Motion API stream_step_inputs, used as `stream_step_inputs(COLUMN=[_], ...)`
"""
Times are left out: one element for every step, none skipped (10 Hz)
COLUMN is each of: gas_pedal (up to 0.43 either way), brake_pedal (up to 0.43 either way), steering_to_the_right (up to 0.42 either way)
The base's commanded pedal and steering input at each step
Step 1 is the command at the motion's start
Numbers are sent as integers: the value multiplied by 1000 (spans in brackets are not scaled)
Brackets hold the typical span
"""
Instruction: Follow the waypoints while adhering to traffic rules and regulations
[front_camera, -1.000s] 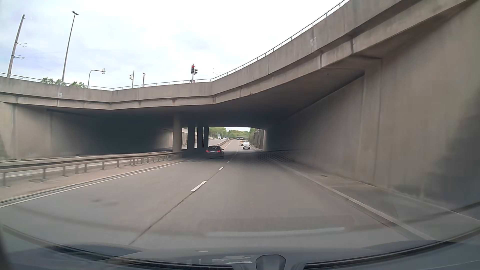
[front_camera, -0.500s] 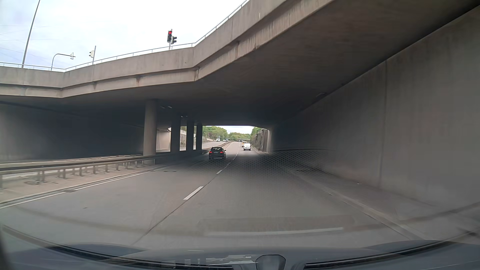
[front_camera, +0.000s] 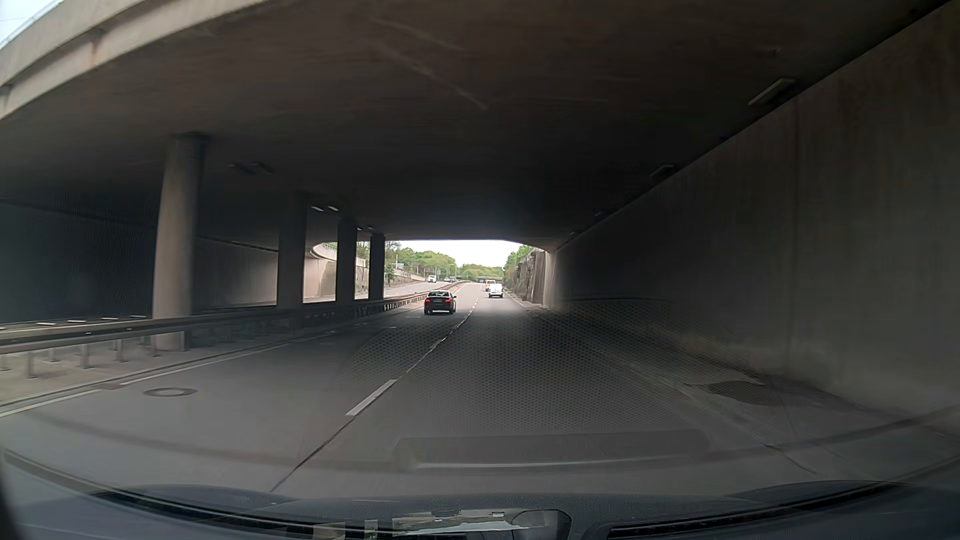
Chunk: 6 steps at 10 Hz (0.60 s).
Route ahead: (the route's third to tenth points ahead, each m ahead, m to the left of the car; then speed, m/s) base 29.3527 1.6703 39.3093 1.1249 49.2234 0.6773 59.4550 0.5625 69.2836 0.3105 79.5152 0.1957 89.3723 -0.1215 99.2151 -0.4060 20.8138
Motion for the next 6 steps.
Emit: stream_step_inputs(gas_pedal=[98, 98, 98, 98, 98, 98], brake_pedal=[0, 0, 0, 0, 0, 0], steering_to_the_right=[-1, -1, -1, -1, 0, 0])
